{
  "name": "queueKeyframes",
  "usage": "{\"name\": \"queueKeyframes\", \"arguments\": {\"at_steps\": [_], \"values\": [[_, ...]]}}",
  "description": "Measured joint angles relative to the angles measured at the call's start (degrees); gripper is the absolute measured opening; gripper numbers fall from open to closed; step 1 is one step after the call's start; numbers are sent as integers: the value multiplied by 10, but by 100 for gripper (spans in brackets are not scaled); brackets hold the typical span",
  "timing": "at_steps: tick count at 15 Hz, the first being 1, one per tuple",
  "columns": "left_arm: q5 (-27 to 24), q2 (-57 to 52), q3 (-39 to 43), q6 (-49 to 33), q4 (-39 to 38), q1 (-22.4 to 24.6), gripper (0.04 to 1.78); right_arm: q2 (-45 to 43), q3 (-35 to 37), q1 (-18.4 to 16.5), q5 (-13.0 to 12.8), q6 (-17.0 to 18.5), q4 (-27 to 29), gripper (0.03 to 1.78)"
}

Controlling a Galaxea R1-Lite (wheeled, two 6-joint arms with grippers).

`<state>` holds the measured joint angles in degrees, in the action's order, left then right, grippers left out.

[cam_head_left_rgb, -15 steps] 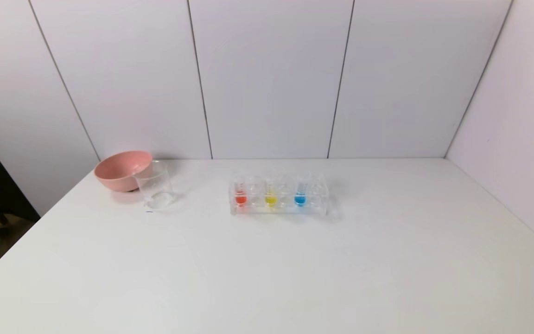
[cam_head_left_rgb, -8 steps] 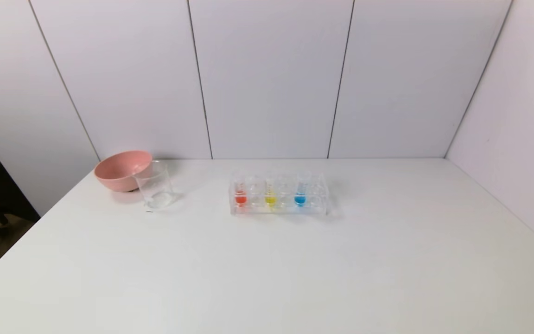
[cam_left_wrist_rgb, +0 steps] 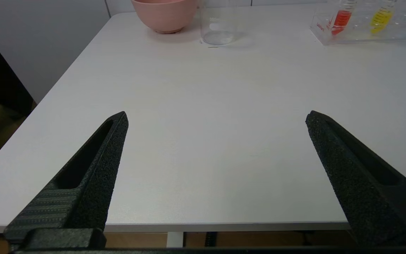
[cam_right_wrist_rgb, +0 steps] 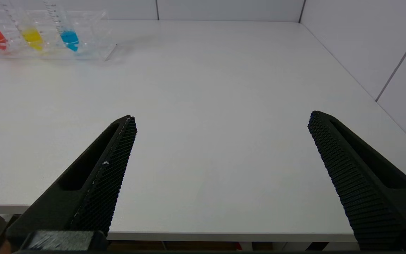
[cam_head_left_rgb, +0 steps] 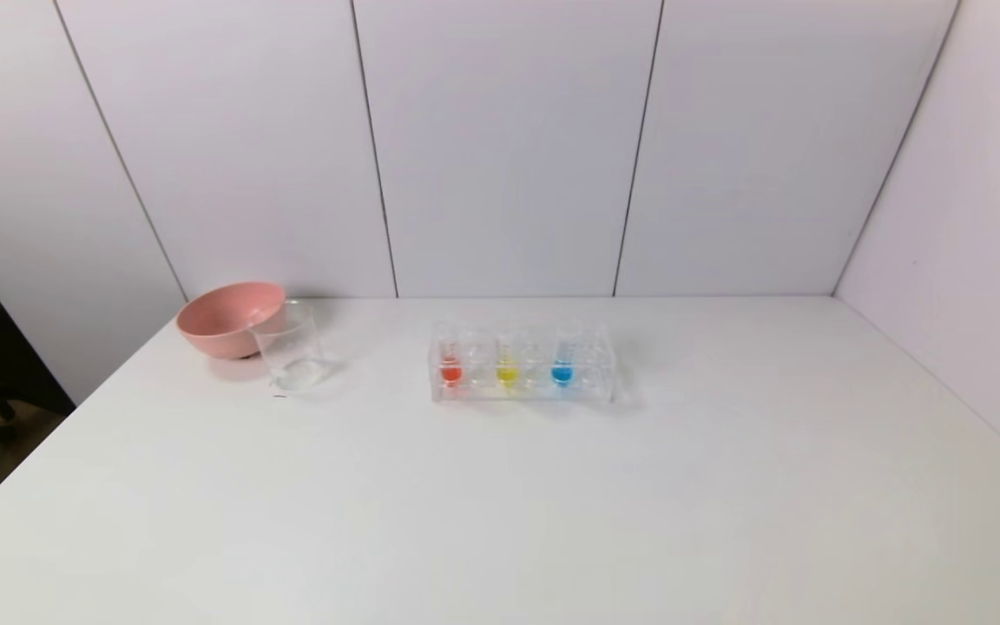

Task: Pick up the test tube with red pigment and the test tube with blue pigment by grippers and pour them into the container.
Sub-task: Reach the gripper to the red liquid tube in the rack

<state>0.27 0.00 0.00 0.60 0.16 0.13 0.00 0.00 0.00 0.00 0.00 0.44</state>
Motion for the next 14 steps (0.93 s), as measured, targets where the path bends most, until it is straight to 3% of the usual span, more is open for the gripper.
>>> {"name": "queueKeyframes", "arguments": {"at_steps": [6,9,14], "values": [[-6,0,-74,-7,39,0,176,0,0,0,0,0,0,177],[-40,2,-129,-7,84,-1,176,0,0,0,0,0,0,177],[-60,79,-213,-8,80,-2,176,0,0,0,0,0,0,177]]}}
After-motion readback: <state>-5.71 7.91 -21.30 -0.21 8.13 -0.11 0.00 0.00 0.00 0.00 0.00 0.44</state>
